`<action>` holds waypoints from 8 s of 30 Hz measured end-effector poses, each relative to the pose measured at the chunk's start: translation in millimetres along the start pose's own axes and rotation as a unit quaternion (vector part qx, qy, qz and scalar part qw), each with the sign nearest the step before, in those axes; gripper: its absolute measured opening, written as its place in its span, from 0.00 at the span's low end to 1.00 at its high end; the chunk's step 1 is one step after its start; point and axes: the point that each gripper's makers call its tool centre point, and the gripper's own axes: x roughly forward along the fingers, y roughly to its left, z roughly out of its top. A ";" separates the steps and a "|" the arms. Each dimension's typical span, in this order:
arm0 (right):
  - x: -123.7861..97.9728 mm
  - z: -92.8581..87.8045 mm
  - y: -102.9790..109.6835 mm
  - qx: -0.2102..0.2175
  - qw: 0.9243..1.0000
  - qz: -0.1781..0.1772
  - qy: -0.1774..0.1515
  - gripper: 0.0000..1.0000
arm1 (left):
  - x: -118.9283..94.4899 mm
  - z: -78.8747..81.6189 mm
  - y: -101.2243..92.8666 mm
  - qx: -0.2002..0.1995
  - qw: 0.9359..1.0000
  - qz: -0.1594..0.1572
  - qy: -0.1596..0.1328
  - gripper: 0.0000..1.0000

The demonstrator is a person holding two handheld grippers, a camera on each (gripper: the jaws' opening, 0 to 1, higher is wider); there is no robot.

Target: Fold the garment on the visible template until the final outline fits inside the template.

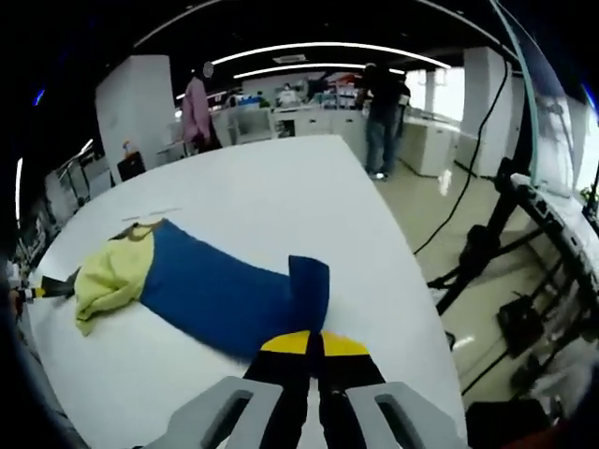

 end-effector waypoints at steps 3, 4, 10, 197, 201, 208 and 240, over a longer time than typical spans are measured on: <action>2.7 -6.1 -0.4 0.006 1.000 0.000 0.003 0.00 | 1.9 -2.4 3.8 0.001 1.000 -0.001 0.003 0.01; 4.7 -9.5 -1.8 0.004 1.000 -0.002 0.006 0.00 | 2.6 -2.6 4.5 0.002 1.000 -0.002 0.003 0.01; 11.7 -20.6 -10.5 0.032 0.999 -0.007 0.014 0.00 | 8.6 -6.9 16.4 0.007 1.000 0.006 0.008 0.01; -60.8 -53.6 250.3 -0.146 0.943 0.279 -0.106 0.96 | 32.0 -20.9 -351.4 0.341 0.906 -0.249 -0.026 0.02; -61.8 -51.9 249.6 -0.144 0.944 0.278 -0.109 0.96 | 24.2 -13.3 -351.1 0.334 0.908 -0.253 -0.027 0.02; -63.0 -50.0 246.4 -0.139 0.945 0.273 -0.112 0.96 | 8.5 -5.4 -350.3 0.330 0.905 -0.269 -0.023 0.02; -66.4 -60.8 265.8 -0.121 0.944 0.289 -0.099 0.87 | 5.4 -54.7 -330.0 0.316 0.908 -0.269 0.051 0.07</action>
